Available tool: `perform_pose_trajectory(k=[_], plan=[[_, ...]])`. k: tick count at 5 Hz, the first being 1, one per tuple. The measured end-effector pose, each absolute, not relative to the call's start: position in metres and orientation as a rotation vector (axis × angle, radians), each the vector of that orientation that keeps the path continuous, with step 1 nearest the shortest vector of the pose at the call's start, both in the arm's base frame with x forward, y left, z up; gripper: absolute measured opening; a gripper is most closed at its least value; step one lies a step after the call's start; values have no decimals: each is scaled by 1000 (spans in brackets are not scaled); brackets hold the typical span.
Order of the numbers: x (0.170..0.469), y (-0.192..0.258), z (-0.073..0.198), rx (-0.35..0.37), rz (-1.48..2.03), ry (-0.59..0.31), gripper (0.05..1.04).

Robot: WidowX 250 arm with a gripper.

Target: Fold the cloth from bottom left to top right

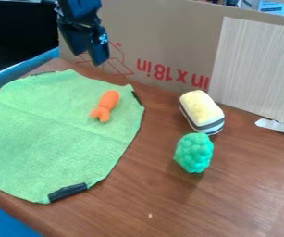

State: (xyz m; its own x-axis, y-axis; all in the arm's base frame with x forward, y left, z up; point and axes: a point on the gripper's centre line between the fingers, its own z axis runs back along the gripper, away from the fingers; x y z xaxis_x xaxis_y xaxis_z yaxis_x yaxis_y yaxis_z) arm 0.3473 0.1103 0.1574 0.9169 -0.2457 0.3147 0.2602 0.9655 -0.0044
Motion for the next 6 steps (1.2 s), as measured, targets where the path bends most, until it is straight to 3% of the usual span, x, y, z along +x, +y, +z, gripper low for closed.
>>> perform_pose_trajectory(k=[1,3,4,6], plan=[[346,110,143,-72,-256,-284,1000],[292,178,115,-141,-50,-283,999],[252,212,104,-53,110,-317,999],[193,247,81,270,195,-340,999]])
